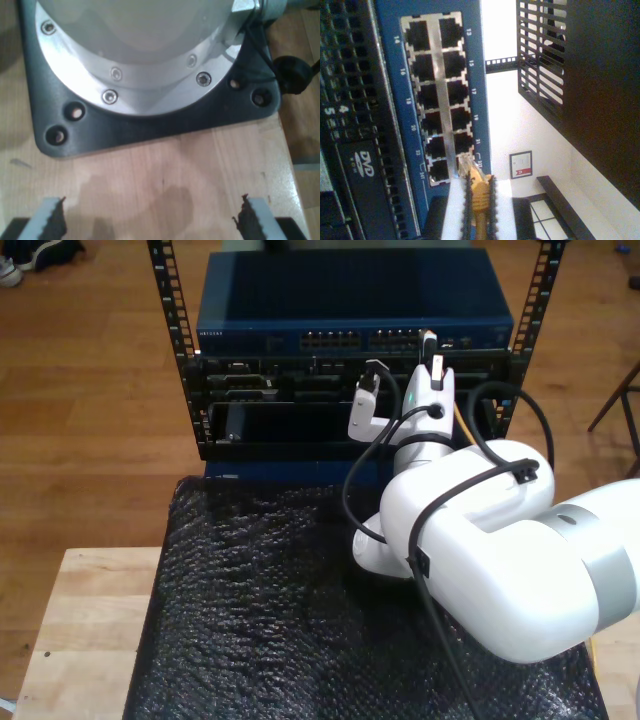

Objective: Grab the cable and plug it in

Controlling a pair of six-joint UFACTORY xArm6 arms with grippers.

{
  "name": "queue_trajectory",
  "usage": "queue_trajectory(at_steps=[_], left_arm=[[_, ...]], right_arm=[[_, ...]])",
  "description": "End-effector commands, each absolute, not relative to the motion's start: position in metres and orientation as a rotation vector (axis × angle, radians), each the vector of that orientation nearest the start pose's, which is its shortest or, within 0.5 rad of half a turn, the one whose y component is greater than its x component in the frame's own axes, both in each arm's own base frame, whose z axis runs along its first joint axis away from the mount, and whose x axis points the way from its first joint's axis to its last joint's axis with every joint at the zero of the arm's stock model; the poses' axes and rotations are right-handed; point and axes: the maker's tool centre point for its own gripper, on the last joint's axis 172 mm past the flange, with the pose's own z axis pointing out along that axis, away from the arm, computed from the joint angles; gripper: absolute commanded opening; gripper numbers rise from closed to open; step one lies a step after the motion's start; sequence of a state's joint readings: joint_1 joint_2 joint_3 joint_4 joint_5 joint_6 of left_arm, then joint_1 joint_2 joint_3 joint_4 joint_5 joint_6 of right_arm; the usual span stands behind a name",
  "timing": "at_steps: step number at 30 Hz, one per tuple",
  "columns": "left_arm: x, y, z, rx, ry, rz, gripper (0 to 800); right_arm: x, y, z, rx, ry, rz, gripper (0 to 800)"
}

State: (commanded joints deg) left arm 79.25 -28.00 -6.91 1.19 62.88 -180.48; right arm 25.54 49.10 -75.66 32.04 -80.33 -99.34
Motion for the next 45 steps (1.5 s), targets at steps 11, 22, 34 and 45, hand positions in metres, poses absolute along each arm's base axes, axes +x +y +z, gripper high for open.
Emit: queue_trajectory(at_steps=[11,22,34,45], left_arm=[[0.0171,0.1130,0.0336,-2.217,2.692,-0.529,800],[0.0171,0.1130,0.0336,-2.217,2.692,-0.529,800],[0.0171,0.1130,0.0336,-2.217,2.692,-0.529,800],[0.0171,0.1130,0.0336,-2.217,2.692,-0.529,800]], right_arm=[[0.6673,0.1558,0.2706,1.138,0.933,1.274,0],[0.6657,0.1555,0.2676,1.139,0.939,1.270,0],[0.6651,0.1575,0.2690,1.136,0.938,1.274,0],[0.6648,0.1585,0.2690,1.135,0.939,1.275,0]])
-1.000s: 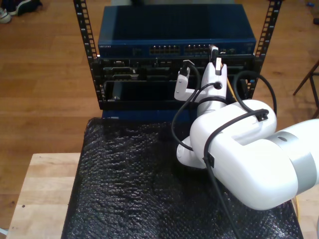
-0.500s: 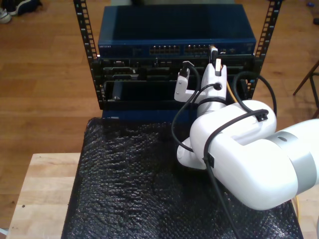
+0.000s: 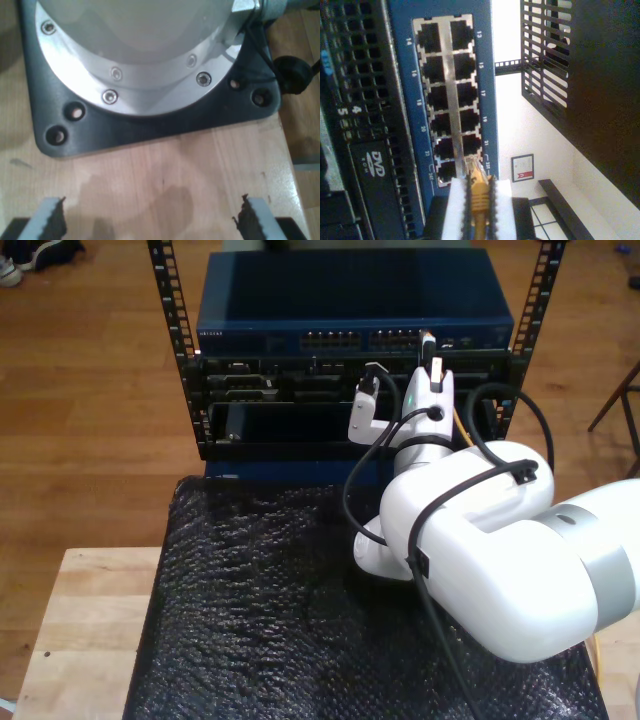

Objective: Grab the cable and plug it in

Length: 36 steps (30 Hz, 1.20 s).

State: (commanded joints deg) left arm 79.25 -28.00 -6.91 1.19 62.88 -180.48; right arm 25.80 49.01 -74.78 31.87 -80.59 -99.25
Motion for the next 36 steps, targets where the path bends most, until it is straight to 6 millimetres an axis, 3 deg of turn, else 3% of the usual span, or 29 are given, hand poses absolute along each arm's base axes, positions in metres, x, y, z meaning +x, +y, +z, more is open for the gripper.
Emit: queue_trajectory(at_steps=[36], left_arm=[[0.0171,0.1130,0.0336,-2.217,2.692,-0.529,800]], right_arm=[[0.6676,0.1609,0.2663,1.137,0.940,1.279,0]])
